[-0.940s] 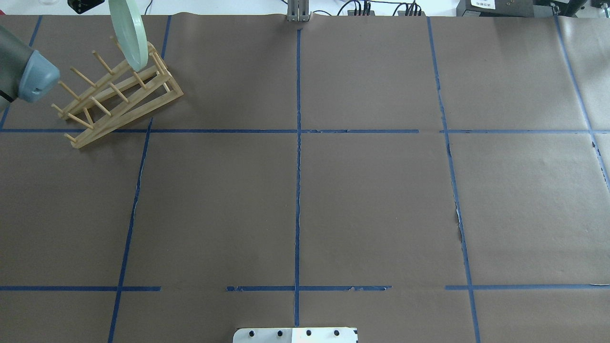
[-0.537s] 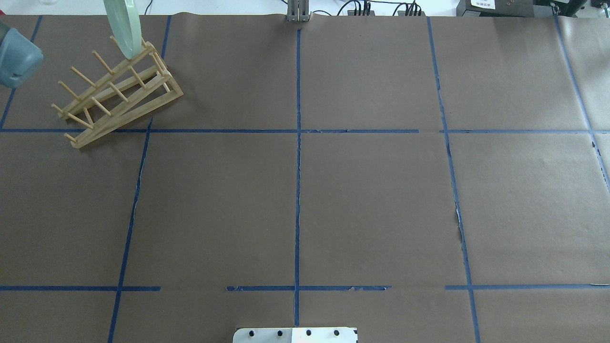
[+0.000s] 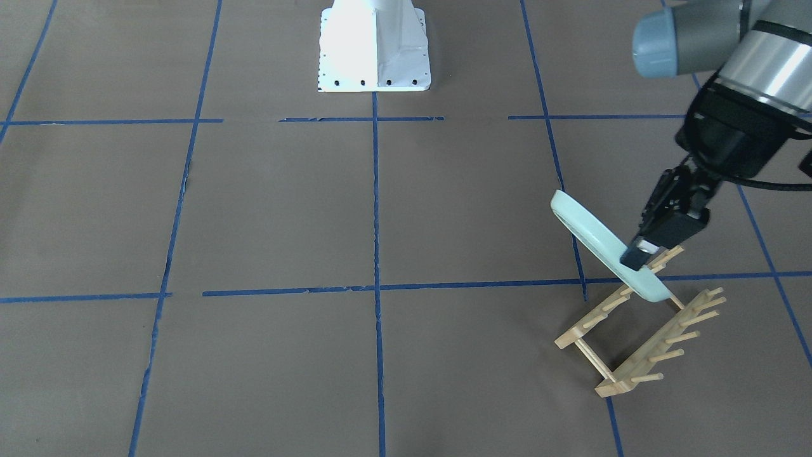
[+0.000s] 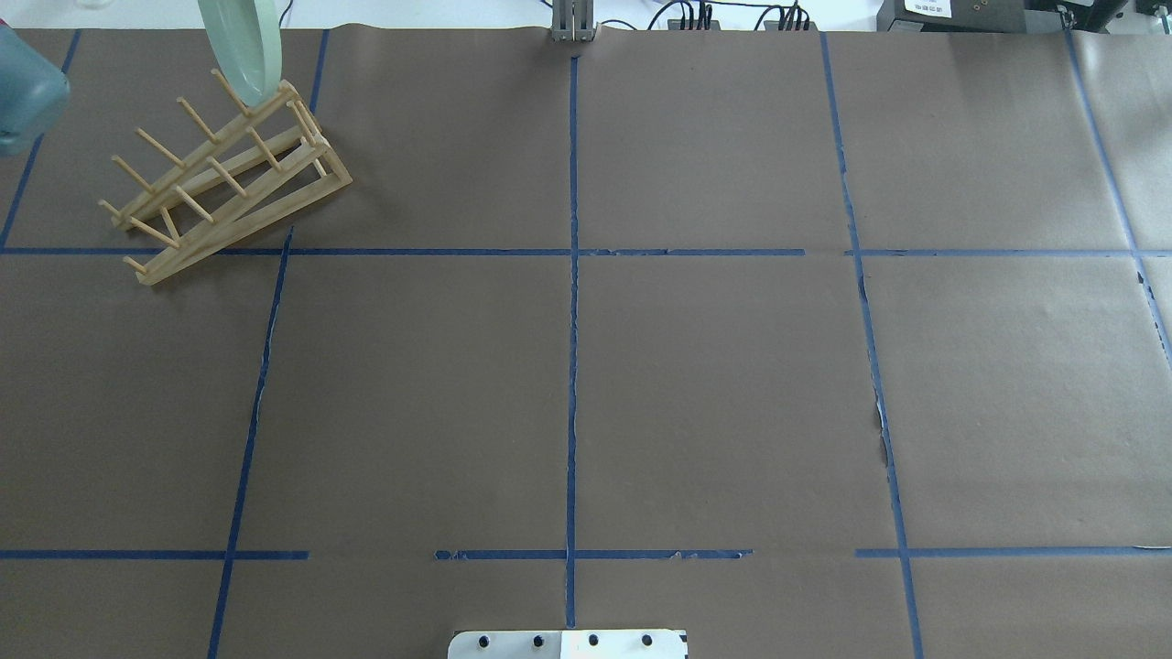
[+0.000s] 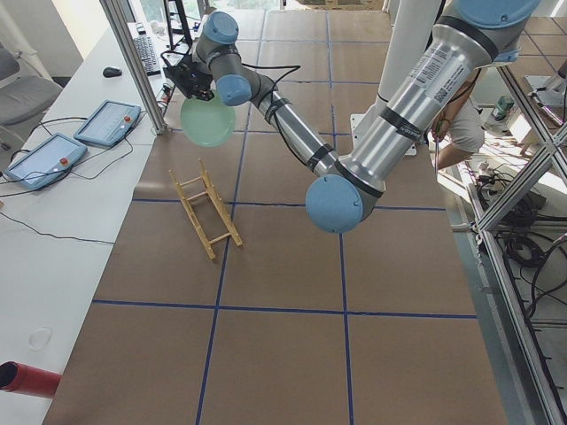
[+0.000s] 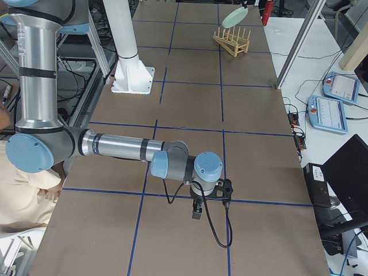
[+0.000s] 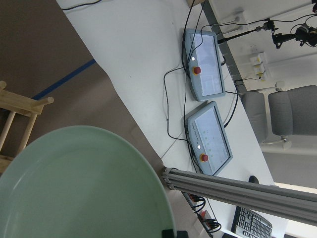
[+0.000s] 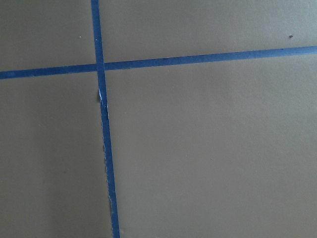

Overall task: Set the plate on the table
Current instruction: 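Swing the held plate toward the robot and lower it flat onto the table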

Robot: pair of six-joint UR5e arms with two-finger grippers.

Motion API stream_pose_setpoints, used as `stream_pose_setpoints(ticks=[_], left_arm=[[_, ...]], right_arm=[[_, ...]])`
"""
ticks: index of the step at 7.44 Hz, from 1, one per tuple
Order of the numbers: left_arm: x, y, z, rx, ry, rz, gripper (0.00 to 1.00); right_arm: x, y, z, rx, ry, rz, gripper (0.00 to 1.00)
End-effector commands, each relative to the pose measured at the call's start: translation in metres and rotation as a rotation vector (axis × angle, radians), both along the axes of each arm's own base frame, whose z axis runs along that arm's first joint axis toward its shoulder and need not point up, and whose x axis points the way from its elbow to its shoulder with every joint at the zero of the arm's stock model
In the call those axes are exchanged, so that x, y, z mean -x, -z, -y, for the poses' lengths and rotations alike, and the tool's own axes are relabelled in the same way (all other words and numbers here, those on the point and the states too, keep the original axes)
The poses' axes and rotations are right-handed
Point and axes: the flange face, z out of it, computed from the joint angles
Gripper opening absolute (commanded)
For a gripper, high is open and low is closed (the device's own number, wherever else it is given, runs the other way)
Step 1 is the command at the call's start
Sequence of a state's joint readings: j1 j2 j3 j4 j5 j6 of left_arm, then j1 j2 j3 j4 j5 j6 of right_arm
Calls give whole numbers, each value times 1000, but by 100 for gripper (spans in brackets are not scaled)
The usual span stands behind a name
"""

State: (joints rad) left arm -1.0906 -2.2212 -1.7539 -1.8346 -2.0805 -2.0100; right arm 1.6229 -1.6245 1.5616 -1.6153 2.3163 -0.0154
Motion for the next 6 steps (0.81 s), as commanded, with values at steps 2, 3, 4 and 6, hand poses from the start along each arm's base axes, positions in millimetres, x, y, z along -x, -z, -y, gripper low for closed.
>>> stream_pose_setpoints(ticks=[2, 3, 4, 6], left_arm=[[-175, -19, -71, 208, -199, 253, 0], [-217, -40, -89, 278, -271, 348, 0], [-247, -56, -104, 306, -314, 425, 0], [-307, -82, -127, 328, -366, 518, 0]], right_arm=[[0, 0, 0, 0, 0, 0, 100], [0, 0, 0, 0, 0, 0, 100], [0, 0, 0, 0, 0, 0, 100], [0, 0, 0, 0, 0, 0, 100]])
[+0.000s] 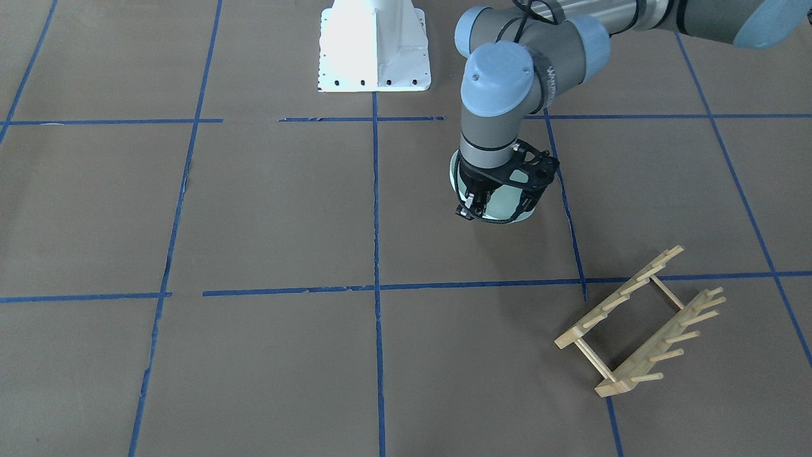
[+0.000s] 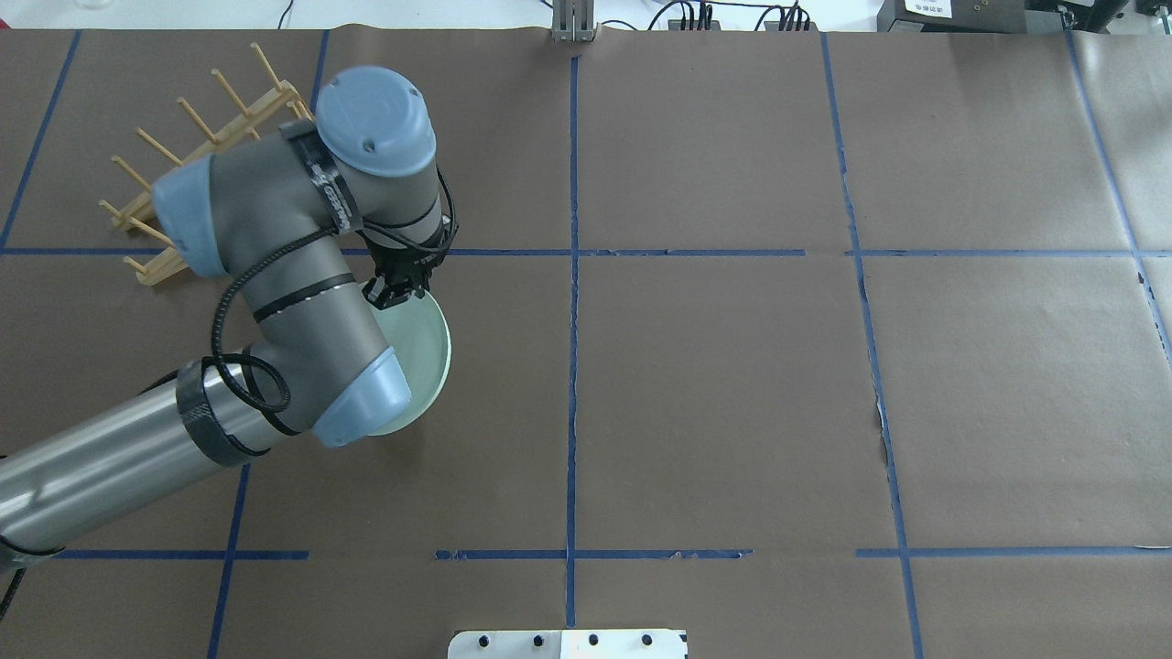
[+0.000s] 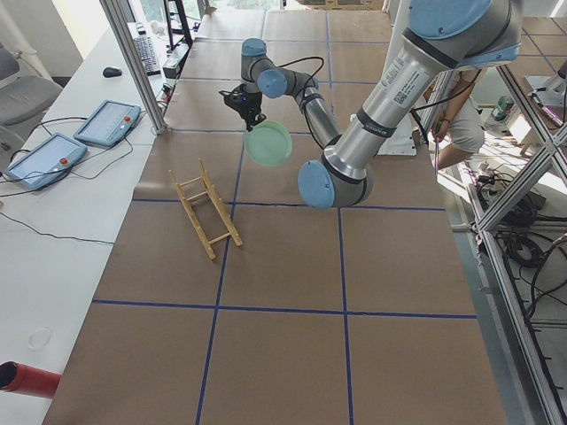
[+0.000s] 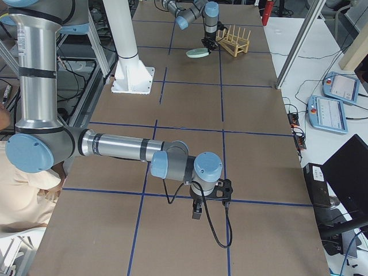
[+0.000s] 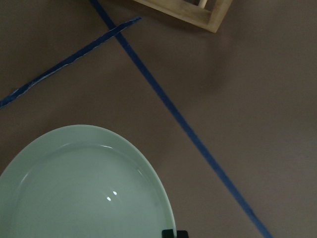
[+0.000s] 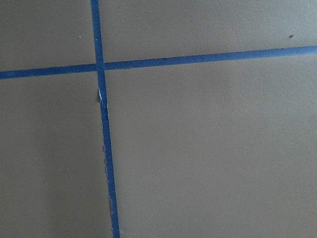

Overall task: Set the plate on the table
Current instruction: 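Swing the held plate toward the robot and lower it flat onto the table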

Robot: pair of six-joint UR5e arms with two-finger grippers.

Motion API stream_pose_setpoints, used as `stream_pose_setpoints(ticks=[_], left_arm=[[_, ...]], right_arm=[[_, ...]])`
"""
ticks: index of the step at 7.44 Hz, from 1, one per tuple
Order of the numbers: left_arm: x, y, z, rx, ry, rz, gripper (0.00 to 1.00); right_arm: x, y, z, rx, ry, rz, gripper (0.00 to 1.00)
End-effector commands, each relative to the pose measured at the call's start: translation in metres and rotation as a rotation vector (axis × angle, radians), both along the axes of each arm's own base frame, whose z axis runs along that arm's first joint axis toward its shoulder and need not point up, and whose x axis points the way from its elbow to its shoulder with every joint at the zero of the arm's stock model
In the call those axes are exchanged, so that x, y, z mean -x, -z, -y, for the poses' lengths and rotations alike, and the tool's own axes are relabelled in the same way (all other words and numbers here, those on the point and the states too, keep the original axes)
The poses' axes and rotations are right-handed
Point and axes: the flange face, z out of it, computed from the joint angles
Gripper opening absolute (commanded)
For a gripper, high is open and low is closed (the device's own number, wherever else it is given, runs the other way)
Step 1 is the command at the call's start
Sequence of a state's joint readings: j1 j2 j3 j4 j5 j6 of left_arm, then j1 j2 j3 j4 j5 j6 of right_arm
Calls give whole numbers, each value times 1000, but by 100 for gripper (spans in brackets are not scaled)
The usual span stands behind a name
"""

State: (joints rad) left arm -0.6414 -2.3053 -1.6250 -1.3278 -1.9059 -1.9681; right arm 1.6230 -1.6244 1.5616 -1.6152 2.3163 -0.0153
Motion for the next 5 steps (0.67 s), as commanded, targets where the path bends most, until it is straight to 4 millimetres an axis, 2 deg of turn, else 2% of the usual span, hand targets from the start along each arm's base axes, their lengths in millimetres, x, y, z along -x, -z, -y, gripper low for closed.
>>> stream_pose_setpoints(ticks=[1, 2, 3, 4, 5], left_arm=[[-33, -16, -14, 15, -38, 57, 32], [-30, -16, -14, 2, -32, 60, 99], [-21, -6, -16, -23, -26, 42, 100], [10, 17, -18, -129, -104, -2, 100], [67, 30, 0, -224, -111, -31, 100]], right_arm=[[0, 0, 0, 0, 0, 0, 100], [0, 0, 0, 0, 0, 0, 100], [0, 0, 0, 0, 0, 0, 100], [0, 0, 0, 0, 0, 0, 100], [0, 0, 0, 0, 0, 0, 100]])
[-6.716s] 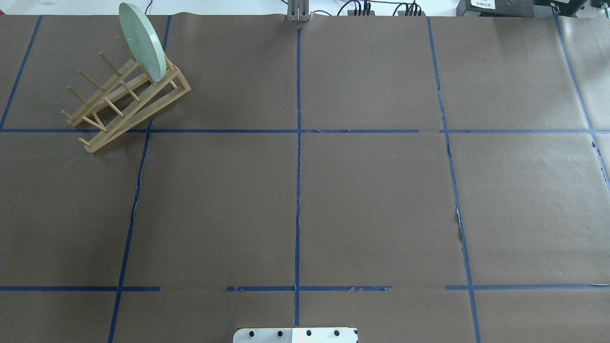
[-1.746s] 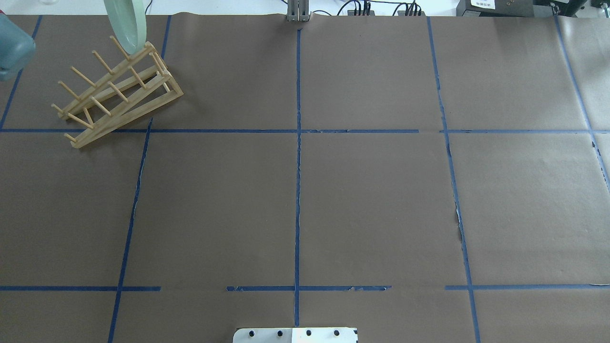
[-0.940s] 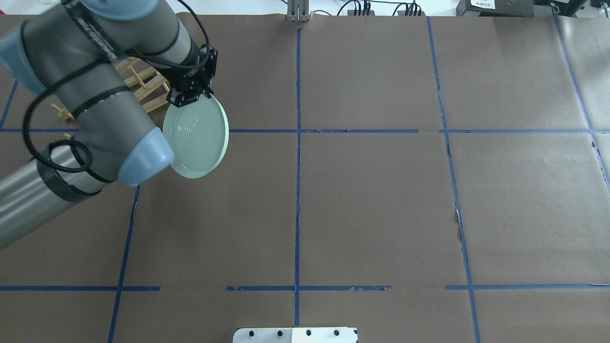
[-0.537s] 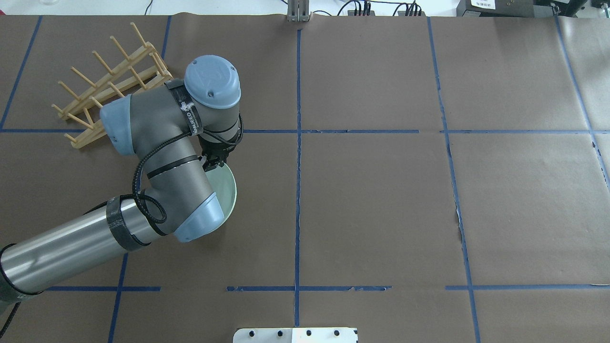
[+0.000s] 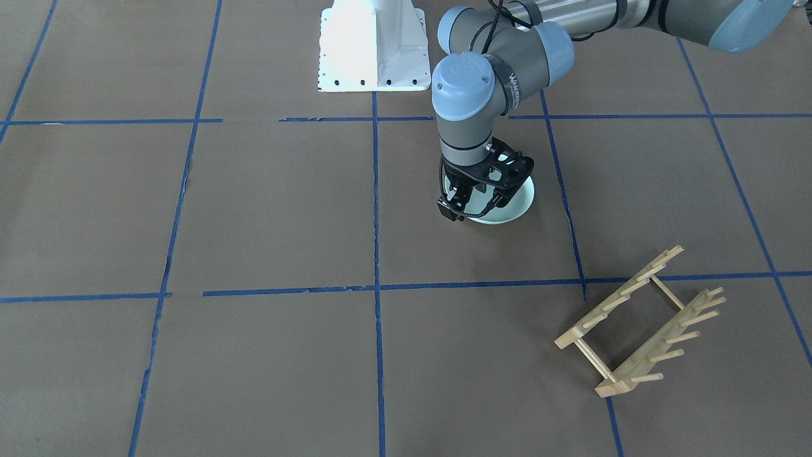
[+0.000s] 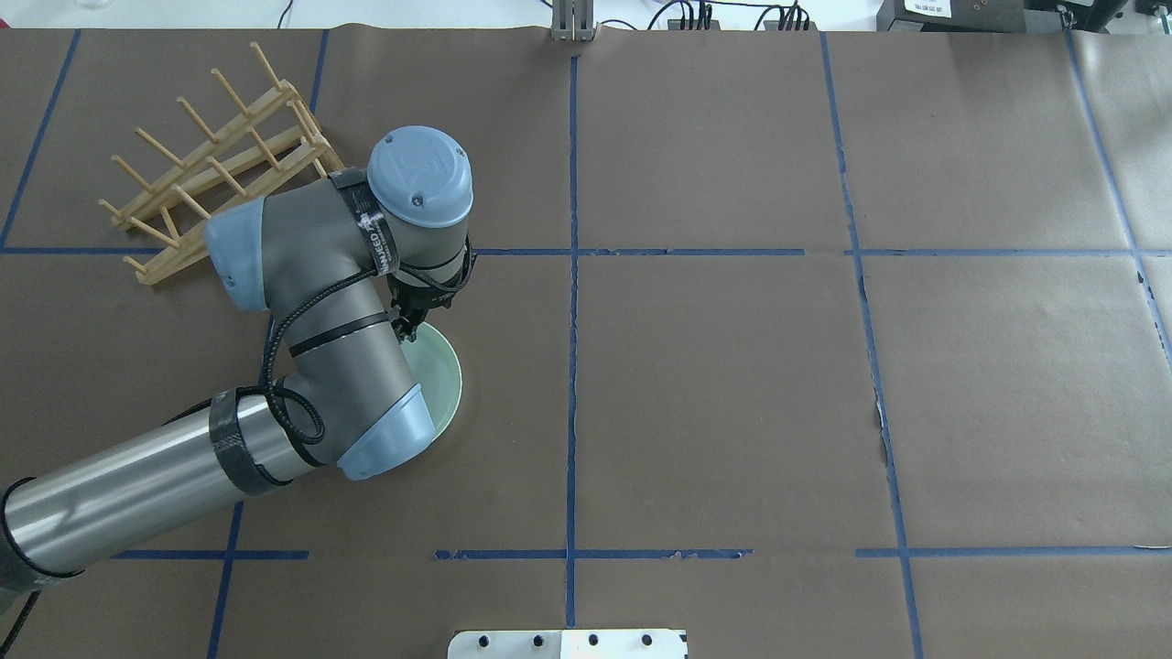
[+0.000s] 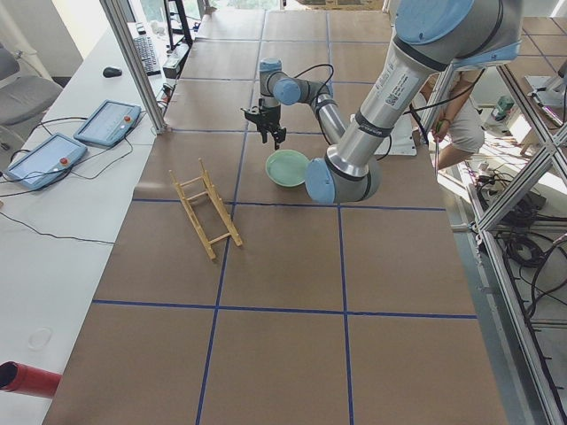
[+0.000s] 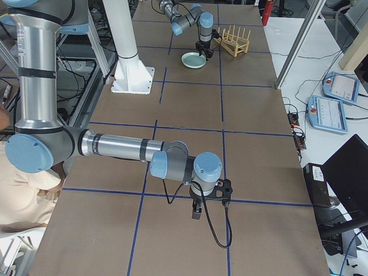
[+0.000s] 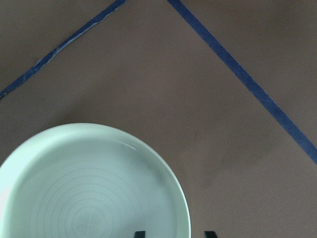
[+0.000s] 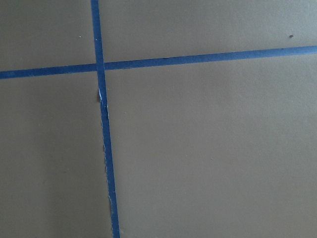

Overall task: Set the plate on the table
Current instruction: 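Open the left gripper and withdraw it from the plate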

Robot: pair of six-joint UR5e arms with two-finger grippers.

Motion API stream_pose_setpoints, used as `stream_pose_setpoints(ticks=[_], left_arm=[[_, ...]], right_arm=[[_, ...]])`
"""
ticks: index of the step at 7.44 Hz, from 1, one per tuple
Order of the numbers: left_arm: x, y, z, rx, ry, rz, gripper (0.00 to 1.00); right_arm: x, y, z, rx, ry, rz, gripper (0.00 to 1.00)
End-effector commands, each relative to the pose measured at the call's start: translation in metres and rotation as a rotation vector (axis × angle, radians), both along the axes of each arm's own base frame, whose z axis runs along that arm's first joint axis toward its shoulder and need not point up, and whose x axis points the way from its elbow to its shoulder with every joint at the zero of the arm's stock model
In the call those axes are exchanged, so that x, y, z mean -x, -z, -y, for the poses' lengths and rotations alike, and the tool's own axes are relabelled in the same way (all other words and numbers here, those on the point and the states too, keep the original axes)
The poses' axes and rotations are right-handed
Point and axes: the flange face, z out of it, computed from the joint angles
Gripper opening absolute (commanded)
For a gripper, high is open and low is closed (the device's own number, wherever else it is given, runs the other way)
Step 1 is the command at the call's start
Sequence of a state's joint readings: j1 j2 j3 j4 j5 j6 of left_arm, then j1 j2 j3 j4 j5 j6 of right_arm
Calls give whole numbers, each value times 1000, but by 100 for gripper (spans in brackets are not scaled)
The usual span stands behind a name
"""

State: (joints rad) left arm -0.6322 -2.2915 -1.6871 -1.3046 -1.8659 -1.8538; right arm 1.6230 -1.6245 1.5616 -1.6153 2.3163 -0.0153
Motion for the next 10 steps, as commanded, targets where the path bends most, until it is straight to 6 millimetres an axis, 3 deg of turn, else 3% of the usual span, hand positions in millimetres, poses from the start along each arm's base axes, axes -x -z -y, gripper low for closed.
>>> stream_pose_setpoints(ticks=[1, 2, 3, 4, 5, 6, 8, 9, 10], left_arm=[[114, 30, 37, -214, -66, -55, 100], [171, 31, 68, -272, -121, -81, 100], [250, 17, 100, -334, -165, -93, 100], [330, -2, 122, -425, -233, -79, 100], [404, -43, 128, -496, -308, -45, 100], [467, -92, 123, -568, -413, 7, 100], [606, -227, 85, -604, -574, 95, 100], [654, -297, 60, -593, -645, 91, 100], [653, -338, 34, -548, -644, 42, 100]], right_arm=[[0, 0, 0, 0, 0, 0, 100], [0, 0, 0, 0, 0, 0, 100], [0, 0, 0, 0, 0, 0, 100], [0, 0, 0, 0, 0, 0, 100], [0, 0, 0, 0, 0, 0, 100], [0, 0, 0, 0, 0, 0, 100], [0, 0, 0, 0, 0, 0, 100], [0, 0, 0, 0, 0, 0, 100], [0, 0, 0, 0, 0, 0, 100]])
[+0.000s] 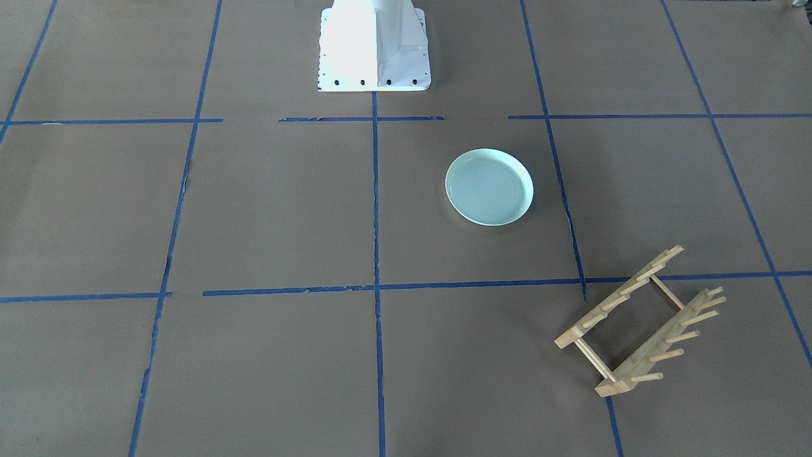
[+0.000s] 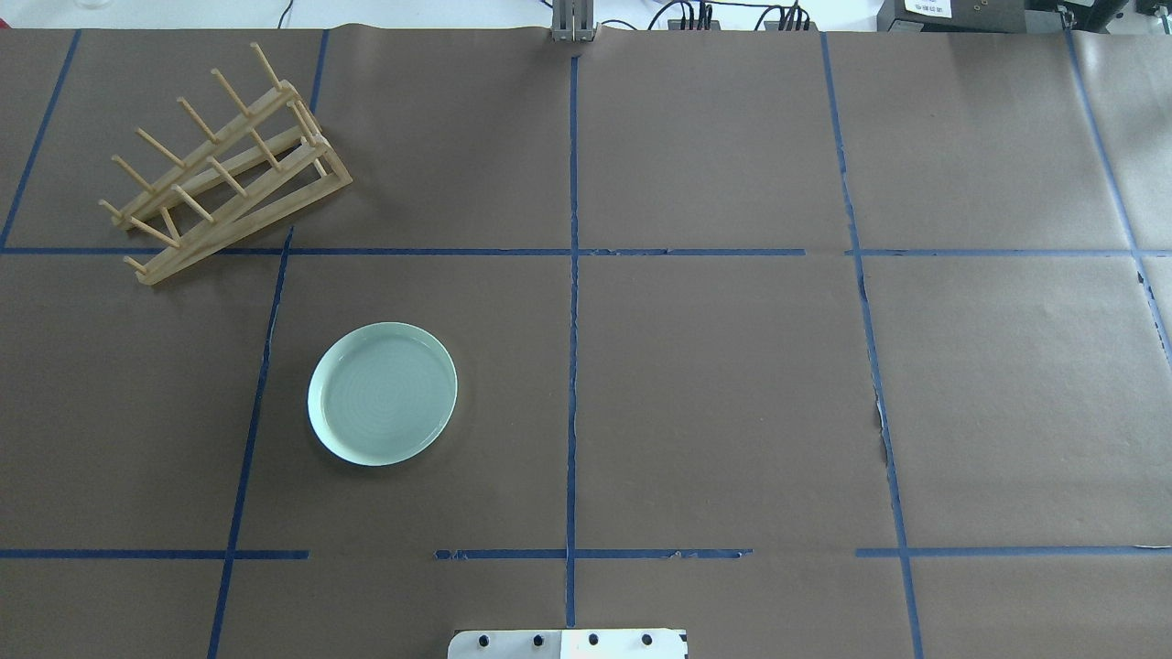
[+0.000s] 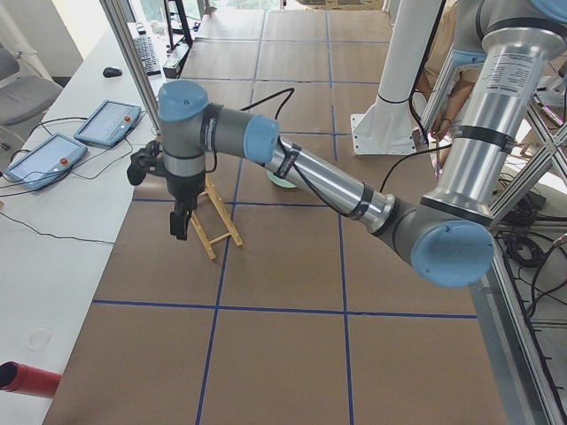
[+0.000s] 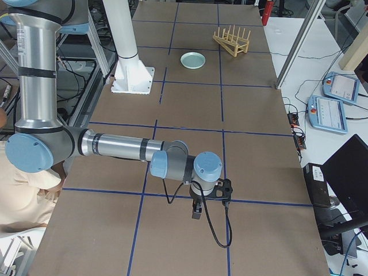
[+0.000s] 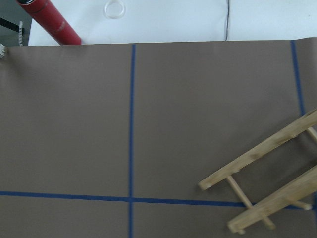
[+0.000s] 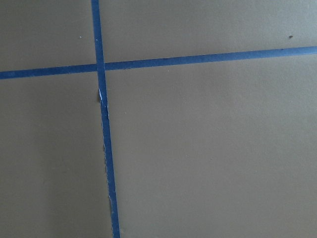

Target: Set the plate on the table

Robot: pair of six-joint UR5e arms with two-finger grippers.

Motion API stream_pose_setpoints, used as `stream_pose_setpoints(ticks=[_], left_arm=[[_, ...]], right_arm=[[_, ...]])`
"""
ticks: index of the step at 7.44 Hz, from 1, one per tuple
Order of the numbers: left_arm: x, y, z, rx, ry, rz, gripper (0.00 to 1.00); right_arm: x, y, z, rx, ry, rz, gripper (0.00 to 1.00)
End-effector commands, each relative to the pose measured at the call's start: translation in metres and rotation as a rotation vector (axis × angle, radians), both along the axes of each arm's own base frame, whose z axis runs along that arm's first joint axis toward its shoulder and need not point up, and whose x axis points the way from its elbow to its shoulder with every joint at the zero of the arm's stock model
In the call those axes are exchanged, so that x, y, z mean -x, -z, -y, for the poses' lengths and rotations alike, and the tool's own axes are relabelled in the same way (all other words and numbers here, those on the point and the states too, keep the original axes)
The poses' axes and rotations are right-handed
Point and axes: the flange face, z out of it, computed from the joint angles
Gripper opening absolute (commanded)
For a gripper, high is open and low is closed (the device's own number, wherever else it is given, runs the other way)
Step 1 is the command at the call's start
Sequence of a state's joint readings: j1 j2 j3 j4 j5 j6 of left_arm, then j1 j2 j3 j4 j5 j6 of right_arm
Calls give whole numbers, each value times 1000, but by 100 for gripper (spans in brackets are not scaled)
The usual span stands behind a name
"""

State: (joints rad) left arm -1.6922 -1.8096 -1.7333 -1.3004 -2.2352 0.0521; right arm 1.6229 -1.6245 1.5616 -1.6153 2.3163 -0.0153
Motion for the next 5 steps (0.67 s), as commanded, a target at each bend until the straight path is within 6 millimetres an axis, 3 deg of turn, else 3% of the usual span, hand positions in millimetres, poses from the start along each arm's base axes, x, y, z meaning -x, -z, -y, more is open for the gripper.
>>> stream_pose_setpoints(ticks=[1, 2, 5], left_arm=[[21, -104, -62, 112, -41, -45, 100], [13, -136, -80, 166, -38, -119, 100], [5, -139, -94, 206, 3, -176, 100]], right_arm=[[0, 0, 0, 0, 0, 0, 100], [0, -1, 0, 1, 0, 0, 100], [0, 0, 0, 0, 0, 0, 100]])
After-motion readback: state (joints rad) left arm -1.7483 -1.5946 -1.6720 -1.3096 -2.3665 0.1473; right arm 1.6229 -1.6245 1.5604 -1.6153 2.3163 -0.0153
